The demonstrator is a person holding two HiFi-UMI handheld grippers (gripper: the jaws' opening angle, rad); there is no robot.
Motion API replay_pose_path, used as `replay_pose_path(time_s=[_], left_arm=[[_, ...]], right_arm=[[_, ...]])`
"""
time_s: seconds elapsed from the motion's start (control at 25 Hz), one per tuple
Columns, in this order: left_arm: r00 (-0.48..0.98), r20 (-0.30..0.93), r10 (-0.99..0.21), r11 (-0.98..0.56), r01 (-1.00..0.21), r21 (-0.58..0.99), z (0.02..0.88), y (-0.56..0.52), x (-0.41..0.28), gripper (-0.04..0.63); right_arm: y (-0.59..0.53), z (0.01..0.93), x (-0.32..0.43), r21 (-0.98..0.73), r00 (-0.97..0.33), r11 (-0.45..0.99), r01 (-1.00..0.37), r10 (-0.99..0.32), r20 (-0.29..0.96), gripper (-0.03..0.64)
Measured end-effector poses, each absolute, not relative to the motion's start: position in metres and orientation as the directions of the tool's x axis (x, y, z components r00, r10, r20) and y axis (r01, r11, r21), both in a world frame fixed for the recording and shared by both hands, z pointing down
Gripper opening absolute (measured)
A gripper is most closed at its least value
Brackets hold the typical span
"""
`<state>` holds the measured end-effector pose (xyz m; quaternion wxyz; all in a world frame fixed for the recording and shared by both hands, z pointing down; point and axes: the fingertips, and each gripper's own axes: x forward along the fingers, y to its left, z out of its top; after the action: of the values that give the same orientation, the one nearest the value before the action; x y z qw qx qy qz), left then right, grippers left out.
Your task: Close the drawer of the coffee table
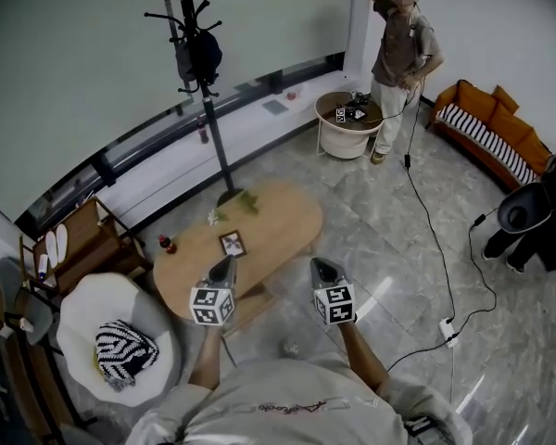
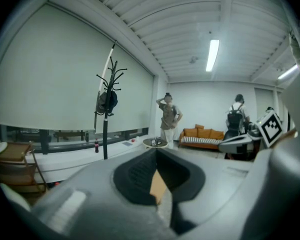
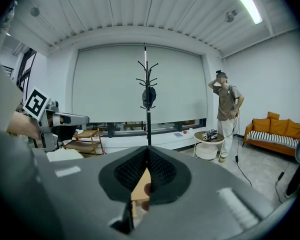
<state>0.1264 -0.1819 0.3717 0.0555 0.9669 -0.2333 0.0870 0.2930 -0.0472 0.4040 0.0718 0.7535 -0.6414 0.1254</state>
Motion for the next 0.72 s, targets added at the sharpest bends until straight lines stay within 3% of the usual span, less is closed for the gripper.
replay_pose_path(time_s=[0.72], left_arm=[[0.861, 0.228, -0.454, -0.872, -0.482, 0.087, 0.398, -0.230, 0.191, 0.000]], right_arm=[[-0.102, 0.422, 0.356, -0.066, 0.109, -0.135, -0.989, -0.947, 0.303, 0.006]])
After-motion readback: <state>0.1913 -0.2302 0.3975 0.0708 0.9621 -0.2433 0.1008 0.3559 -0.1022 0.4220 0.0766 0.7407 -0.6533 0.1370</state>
